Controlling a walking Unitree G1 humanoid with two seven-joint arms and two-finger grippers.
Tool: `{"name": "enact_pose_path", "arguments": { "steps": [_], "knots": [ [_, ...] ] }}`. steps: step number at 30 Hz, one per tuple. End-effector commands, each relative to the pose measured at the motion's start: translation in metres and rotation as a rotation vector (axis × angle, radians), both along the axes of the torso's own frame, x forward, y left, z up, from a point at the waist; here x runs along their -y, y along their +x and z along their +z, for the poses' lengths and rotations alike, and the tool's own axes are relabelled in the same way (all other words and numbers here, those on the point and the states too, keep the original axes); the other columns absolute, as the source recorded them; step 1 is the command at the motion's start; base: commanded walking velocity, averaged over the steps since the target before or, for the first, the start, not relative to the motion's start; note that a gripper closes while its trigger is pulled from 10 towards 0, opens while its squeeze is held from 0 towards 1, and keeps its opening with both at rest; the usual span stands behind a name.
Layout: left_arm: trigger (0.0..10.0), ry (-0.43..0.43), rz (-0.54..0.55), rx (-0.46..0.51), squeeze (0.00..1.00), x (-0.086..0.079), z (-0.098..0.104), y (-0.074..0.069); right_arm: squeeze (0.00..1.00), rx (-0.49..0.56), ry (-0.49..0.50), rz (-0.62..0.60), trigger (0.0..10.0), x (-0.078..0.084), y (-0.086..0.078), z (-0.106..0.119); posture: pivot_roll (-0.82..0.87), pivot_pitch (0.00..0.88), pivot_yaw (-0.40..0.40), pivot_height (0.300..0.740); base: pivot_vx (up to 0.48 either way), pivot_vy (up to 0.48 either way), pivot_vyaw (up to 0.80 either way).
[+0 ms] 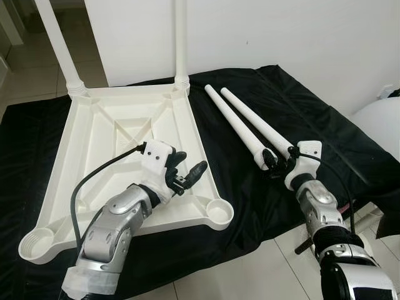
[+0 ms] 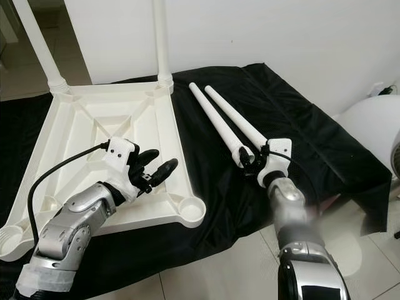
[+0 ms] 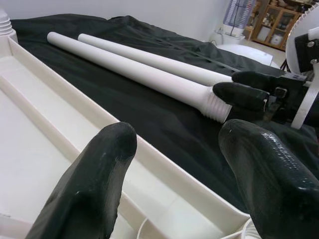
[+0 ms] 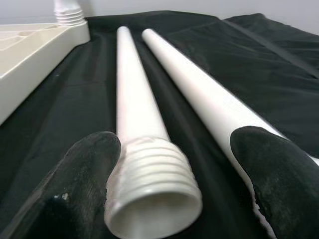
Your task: Building children table
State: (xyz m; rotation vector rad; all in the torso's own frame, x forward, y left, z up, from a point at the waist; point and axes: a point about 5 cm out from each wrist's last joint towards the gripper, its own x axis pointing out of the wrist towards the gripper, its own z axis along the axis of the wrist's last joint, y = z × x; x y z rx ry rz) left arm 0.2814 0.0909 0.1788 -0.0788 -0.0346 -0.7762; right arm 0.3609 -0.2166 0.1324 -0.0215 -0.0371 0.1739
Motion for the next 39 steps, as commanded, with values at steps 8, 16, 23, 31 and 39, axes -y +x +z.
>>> {"name": "enact_pose_path", "arguments": {
  "steps": [8, 16, 23, 31, 39],
  "knots": [
    [10.0, 0.009, 0.035, 0.003, 0.00, 0.002, 0.002, 0.004, 0.00, -0.050, 0.002, 0.052, 10.0, -0.004, 0.006, -0.003, -0.01, 0.039, 0.018, 0.740, 0.000, 0.000, 0.00],
    [10.0, 0.022, 0.005, 0.027, 0.00, 0.011, 0.003, 0.008, 0.00, -0.094, 0.024, 0.072, 10.0, -0.007, 0.012, -0.002, -0.01, 0.038, -0.001, 0.740, 0.000, 0.000, 0.00],
    [10.0, 0.012, 0.003, 0.035, 0.00, 0.015, 0.006, 0.008, 0.00, -0.127, 0.040, 0.070, 10.0, -0.008, 0.012, -0.006, -0.01, 0.035, -0.004, 0.740, 0.000, 0.000, 0.00],
    [10.0, 0.009, 0.002, 0.032, 0.00, 0.015, 0.006, 0.007, 0.00, -0.152, 0.026, 0.071, 10.0, -0.009, 0.012, -0.010, 0.00, 0.035, 0.001, 0.740, 0.000, 0.000, 0.00],
    [10.0, 0.012, -0.001, 0.040, 0.00, 0.015, 0.007, 0.009, 0.00, -0.173, 0.043, 0.072, 9.5, -0.009, 0.014, -0.009, 0.00, 0.038, 0.004, 0.740, 0.000, 0.000, 0.00]
  ]
}}
